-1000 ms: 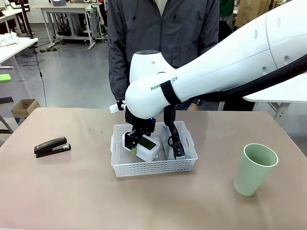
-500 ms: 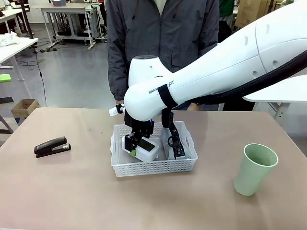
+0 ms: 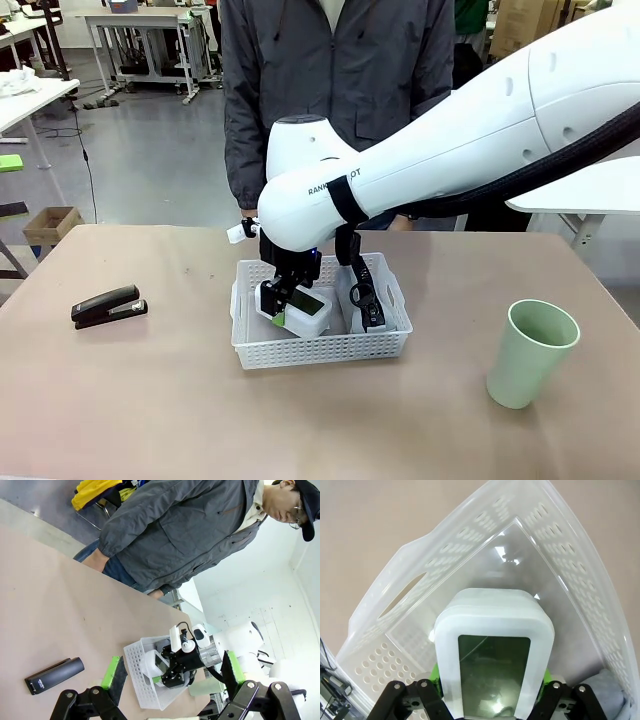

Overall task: Efficiently arrange items inside the basket to fit them all.
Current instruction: Pick up the Digital clock and place it inside the Organizing basket.

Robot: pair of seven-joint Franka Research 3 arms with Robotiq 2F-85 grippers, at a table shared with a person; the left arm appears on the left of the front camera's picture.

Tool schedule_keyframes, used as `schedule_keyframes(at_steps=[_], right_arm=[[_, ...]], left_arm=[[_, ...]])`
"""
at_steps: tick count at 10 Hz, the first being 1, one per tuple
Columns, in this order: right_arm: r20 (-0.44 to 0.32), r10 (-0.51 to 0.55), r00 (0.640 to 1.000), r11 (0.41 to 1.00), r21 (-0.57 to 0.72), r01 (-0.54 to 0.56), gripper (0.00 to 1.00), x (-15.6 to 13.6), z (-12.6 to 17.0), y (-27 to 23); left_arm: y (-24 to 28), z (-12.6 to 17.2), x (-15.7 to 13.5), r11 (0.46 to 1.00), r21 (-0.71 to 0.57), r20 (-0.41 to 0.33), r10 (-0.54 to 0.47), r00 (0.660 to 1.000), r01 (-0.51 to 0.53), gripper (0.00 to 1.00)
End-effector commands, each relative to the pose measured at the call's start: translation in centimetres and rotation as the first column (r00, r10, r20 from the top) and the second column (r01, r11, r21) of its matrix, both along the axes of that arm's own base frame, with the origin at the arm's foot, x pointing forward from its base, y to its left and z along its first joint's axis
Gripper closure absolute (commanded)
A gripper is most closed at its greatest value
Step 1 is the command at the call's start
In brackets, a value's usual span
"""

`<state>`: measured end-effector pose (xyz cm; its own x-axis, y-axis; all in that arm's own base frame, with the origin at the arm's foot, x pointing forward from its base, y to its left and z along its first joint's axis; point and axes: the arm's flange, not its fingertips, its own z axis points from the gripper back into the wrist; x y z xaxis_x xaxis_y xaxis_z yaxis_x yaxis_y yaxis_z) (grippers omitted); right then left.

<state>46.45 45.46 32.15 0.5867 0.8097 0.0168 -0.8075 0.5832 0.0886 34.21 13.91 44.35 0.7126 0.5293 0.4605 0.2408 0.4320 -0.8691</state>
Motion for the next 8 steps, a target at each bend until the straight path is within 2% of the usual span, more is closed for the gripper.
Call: schedule_keyframes(at_steps=[1,4,6,7,8], right_arm=[[-0.009,0.032,0.999,0.999,-0.016,-0.032,0.00,0.5,0.3,0.2],[-0.018,0.027,0.999,0.999,-0.016,-0.028,0.00,0.5,0.3,0.2],[-0.014,0.000,1.000,1.000,-0.001,0.000,0.00,0.6,1.4,-0.2],[-0.009,-0.035,0.999,0.999,-0.013,0.035,0.00,0.6,2.5,-0.8],[-0.010,-0.086,0.996,0.996,-0.004,0.086,0.00,0.6,5.1,-2.2]], left_arm=[[-0.1,0.0,-0.1,1.000,-0.002,0.011,-0.005,1.000,0.005,0.00],[-0.1,0.0,-0.1,1.000,-0.002,0.011,-0.005,1.000,0.005,0.00],[-0.1,0.0,-0.1,1.000,-0.002,0.011,-0.005,1.000,0.005,0.00],[-0.1,0.0,-0.1,1.000,-0.002,0.011,-0.005,1.000,0.005,0.00],[-0.1,0.0,-0.1,1.000,-0.002,0.011,-0.005,1.000,0.005,0.00]])
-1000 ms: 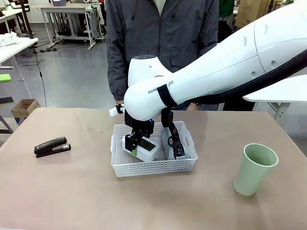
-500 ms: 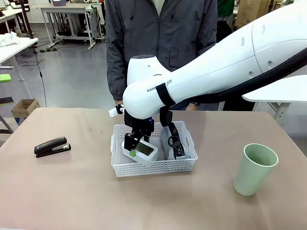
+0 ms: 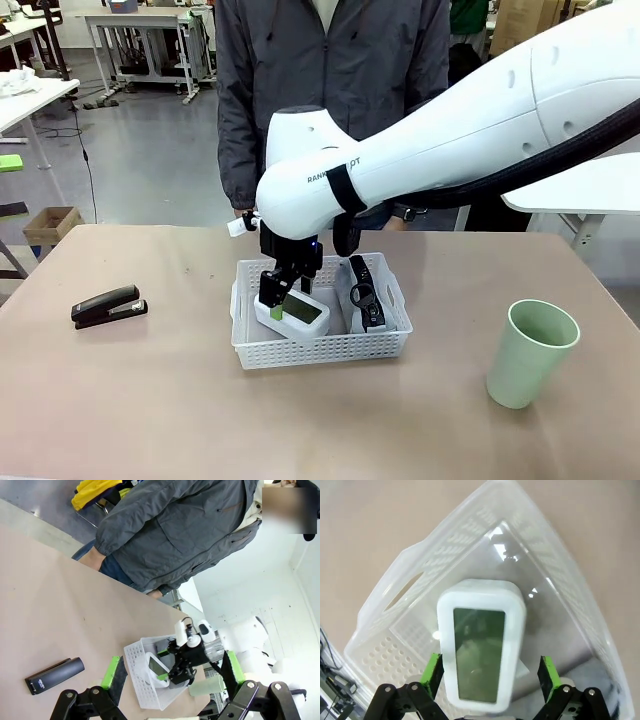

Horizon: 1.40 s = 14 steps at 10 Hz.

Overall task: Efficiently arrange items inside the basket to fit them all.
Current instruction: Pick up the Digital clock and place it inside the Organizing basket.

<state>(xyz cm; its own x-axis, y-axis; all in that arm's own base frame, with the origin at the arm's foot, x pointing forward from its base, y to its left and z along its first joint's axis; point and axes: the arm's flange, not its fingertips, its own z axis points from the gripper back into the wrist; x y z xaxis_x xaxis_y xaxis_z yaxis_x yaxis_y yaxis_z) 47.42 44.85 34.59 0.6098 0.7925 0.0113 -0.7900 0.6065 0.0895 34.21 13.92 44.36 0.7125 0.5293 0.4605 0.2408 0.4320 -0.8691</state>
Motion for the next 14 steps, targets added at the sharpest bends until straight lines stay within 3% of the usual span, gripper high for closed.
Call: schedule_keyframes(at_steps=[1,3,5,6,8,9,10,11,12,13,14], right_arm=[[-0.007,-0.114,0.994,0.993,0.045,0.114,0.00,-0.5,5.4,-3.5],[-0.073,-0.210,0.975,0.967,0.132,0.218,0.00,-1.2,10.7,-8.4],[-0.232,-0.280,0.932,0.921,0.208,0.329,0.00,-1.2,14.4,-14.7],[-0.308,-0.321,0.896,0.872,0.272,0.406,0.00,-1.3,15.9,-19.9],[-0.500,-0.180,0.847,0.704,0.536,0.466,0.00,-1.3,16.7,-30.0],[-0.536,-0.004,0.844,0.540,0.709,0.453,0.00,-1.6,16.0,-35.2],[-0.603,-0.221,0.766,0.320,0.697,0.642,0.00,-2.2,14.3,-41.3],[-0.633,-0.306,0.711,0.106,0.720,0.686,0.00,-3.5,12.4,-46.2],[-0.668,-0.383,0.638,-0.064,0.708,0.703,0.00,-5.3,10.4,-50.0],[-0.701,-0.442,0.560,-0.194,0.684,0.703,0.00,-7.4,8.1,-52.9],[-0.706,-0.473,0.527,-0.279,0.687,0.670,0.00,-9.8,5.7,-54.9]], left_arm=[[-0.1,0.0,-0.1,1.000,-0.002,0.011,-0.005,1.000,0.006,0.00],[-0.1,0.0,-0.1,1.000,-0.002,0.011,-0.005,1.000,0.006,0.00],[-0.1,0.0,-0.1,1.000,-0.002,0.011,-0.005,1.000,0.006,0.00],[-0.1,0.0,-0.1,1.000,-0.002,0.011,-0.005,1.000,0.006,0.00],[-0.1,0.0,-0.1,1.000,-0.002,0.011,-0.005,1.000,0.006,0.00],[-0.1,0.0,-0.1,1.000,-0.002,0.011,-0.005,1.000,0.006,0.00],[-0.1,0.0,-0.1,1.000,-0.002,0.011,-0.005,1.000,0.006,0.00],[-0.1,0.0,-0.1,1.000,-0.002,0.011,-0.005,1.000,0.006,0.00],[-0.1,0.0,-0.1,1.000,-0.002,0.011,-0.005,1.000,0.006,0.00],[-0.1,0.0,-0.1,1.000,-0.002,0.011,-0.005,1.000,0.006,0.00],[-0.1,0.0,-0.1,1.000,-0.002,0.011,-0.005,1.000,0.006,0.00]])
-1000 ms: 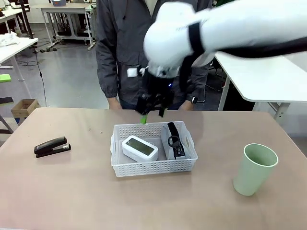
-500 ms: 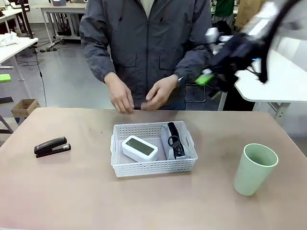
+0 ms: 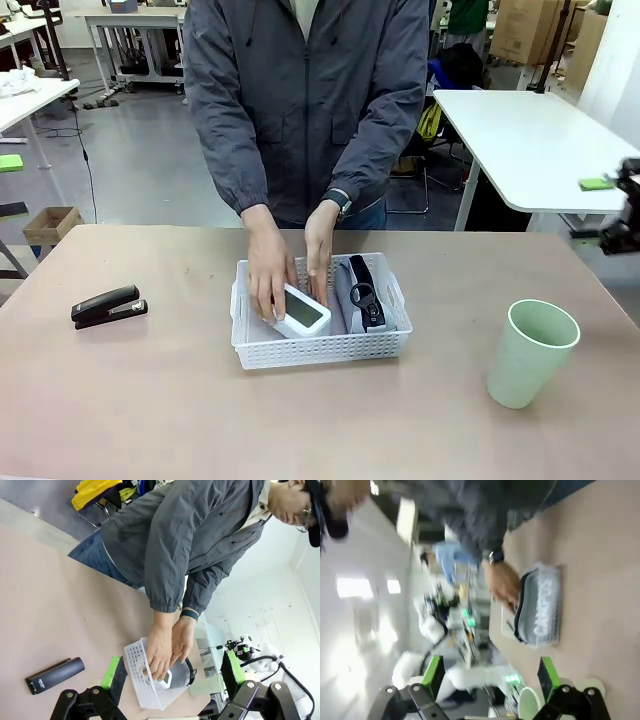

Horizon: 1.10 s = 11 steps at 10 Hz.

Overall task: Efficiently arrange items inside the basket to fit them all.
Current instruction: Pick up the Digital clock and place it inside the Organizing basket.

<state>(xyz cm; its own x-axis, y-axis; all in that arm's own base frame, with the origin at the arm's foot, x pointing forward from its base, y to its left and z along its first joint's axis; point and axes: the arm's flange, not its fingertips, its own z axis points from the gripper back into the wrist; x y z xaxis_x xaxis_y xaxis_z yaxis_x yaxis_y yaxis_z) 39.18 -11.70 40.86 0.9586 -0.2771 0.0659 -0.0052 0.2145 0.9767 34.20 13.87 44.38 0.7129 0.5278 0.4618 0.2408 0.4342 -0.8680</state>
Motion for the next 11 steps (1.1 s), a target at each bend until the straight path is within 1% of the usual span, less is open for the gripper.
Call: schedule_keyframes(at_steps=[1,2,3,4,5,11], right_arm=[[0.063,-0.331,0.941,0.940,0.108,0.323,0.00,-3.5,-3.6,0.5],[0.032,-0.349,0.937,0.934,0.092,0.344,0.00,-4.2,-6.0,0.2],[0.017,-0.370,0.929,0.927,0.068,0.368,0.00,-4.4,-7.9,0.5],[0.001,-0.356,0.935,0.935,-0.004,0.356,0.00,-3.5,-8.7,1.9],[-0.037,-0.347,0.937,0.934,0.083,0.349,0.00,-4.3,-7.0,-2.6],[-0.037,-0.347,0.937,0.934,0.083,0.349,0.00,-4.3,-7.0,-2.6]], left_arm=[[-0.1,0.0,-0.1,1.000,-0.005,0.012,-0.005,1.000,0.005,0.00],[-0.1,0.0,-0.1,1.000,-0.005,0.012,-0.005,1.000,0.005,0.00],[-0.1,0.0,-0.1,1.000,-0.005,0.012,-0.005,1.000,0.005,0.00],[-0.1,0.0,-0.1,1.000,-0.005,0.012,-0.005,1.000,0.005,0.00],[-0.1,0.0,-0.1,1.000,-0.005,0.012,-0.005,1.000,0.005,0.00],[-0.1,0.0,-0.1,1.000,-0.005,0.012,-0.005,1.000,0.005,0.00]])
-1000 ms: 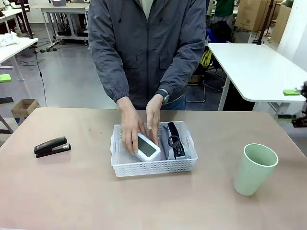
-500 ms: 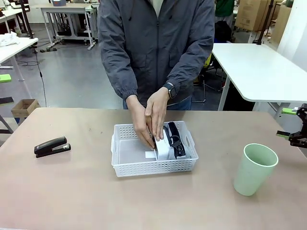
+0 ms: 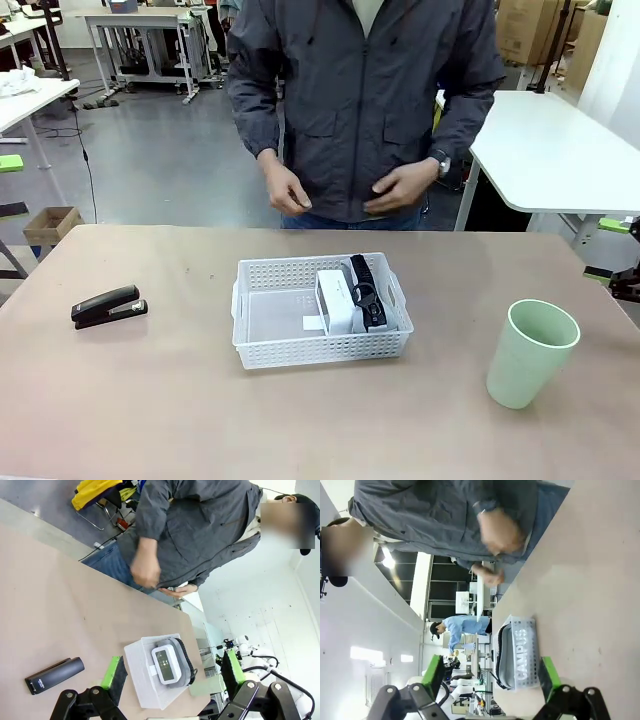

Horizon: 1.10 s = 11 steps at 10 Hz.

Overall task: Efficiently arrange items inside the basket to fit them all.
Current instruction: Pick up the Digital clock and place it inside the Organizing basket, then pick up the Stapler and place it inside the Organizing basket.

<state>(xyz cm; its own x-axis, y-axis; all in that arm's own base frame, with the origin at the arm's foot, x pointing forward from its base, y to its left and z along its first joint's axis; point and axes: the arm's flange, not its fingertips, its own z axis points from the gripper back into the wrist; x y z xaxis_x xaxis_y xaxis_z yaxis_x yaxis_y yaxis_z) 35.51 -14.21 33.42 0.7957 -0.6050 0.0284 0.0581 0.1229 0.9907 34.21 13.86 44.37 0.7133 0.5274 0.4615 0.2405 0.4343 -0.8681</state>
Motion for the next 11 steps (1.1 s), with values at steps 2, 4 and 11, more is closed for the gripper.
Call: schedule_keyframes(at_steps=[2,4,11], right_arm=[[-0.019,0.010,1.000,1.000,0.010,-0.010,0.00,-0.58,0.49,-0.12],[-0.019,0.010,1.000,1.000,0.010,-0.010,0.00,-0.58,0.49,-0.12],[-0.019,0.010,1.000,1.000,0.010,-0.010,0.00,-0.58,0.49,-0.12]], left_arm=[[-0.05,0.03,-0.10,1.000,-0.005,0.012,-0.005,1.000,0.005,0.00],[-0.05,0.03,-0.10,1.000,-0.005,0.012,-0.005,1.000,0.005,0.00],[-0.05,0.03,-0.10,1.000,-0.005,0.012,-0.005,1.000,0.005,0.00]])
